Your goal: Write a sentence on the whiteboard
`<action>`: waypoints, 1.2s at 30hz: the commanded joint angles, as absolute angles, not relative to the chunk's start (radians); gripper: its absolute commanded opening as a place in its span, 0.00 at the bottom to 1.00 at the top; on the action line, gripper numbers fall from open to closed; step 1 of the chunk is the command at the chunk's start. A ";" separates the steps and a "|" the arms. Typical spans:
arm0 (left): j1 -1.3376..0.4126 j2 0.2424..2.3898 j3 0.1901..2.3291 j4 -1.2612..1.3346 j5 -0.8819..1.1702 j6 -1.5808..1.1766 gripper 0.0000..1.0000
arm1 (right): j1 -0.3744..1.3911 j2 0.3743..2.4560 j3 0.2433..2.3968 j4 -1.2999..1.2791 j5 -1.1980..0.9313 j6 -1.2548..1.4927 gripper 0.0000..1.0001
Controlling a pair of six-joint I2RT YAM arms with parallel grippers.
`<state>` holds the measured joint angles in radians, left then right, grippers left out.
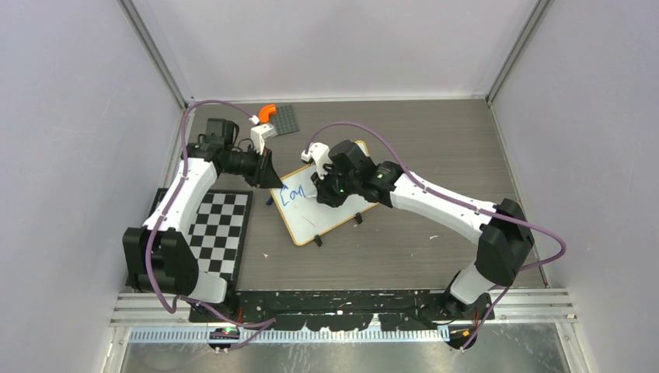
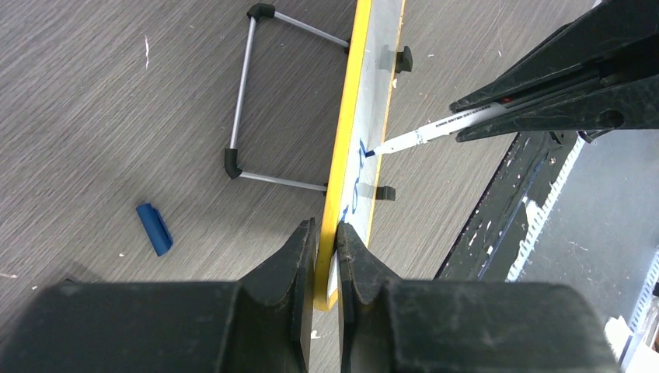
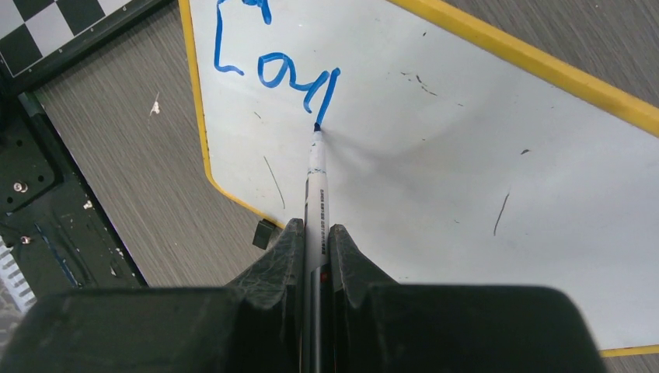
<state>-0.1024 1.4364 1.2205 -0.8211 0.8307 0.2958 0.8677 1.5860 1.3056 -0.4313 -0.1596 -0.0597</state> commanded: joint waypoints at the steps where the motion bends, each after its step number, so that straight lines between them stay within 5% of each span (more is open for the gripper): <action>1: -0.107 1.439 1.250 -0.825 0.816 0.309 0.00 | 0.876 1.566 1.314 -0.415 -0.134 -0.078 0.00; 36: -0.108 1.430 1.252 -0.834 0.813 0.306 0.00 | 0.835 1.537 1.360 -0.441 -0.132 -0.075 0.00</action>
<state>-0.1036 1.4364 1.2224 -0.8272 0.8345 0.2955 0.8398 1.5749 1.3495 -0.4511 -0.1551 -0.0628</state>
